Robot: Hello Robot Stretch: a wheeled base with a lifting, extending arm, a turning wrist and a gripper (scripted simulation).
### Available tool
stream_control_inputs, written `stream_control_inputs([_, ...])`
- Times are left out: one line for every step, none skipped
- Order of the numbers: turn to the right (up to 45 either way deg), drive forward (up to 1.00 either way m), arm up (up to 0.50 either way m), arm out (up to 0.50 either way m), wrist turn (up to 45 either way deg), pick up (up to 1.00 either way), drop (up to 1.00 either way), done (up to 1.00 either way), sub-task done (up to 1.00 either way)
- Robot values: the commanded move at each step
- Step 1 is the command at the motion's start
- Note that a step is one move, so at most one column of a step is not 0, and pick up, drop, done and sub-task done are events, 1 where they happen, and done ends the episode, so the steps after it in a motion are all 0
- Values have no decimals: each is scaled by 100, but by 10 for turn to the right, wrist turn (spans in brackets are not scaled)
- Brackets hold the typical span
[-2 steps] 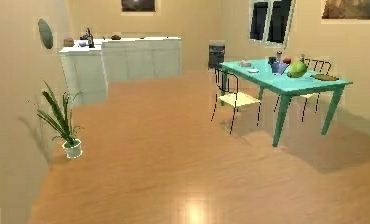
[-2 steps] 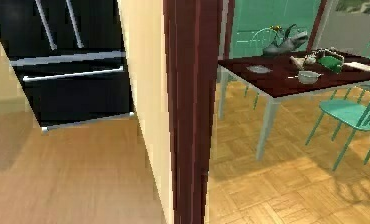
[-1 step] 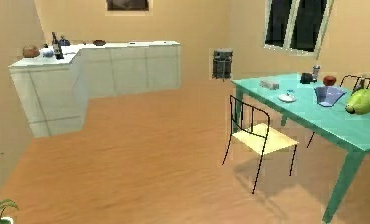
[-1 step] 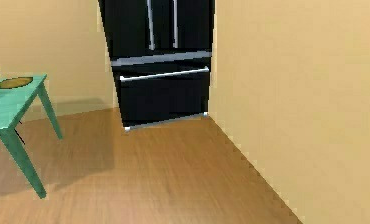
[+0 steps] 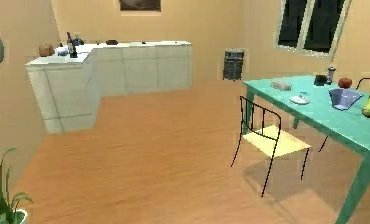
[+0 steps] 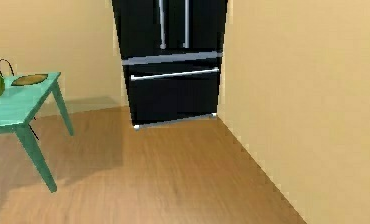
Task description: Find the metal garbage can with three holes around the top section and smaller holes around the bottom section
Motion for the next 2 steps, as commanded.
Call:
stream_control_inputs([-90,0,0,0,0,0,0,0,0])
stream_control_inputs([0,100,0,0,0,0,0,0,0])
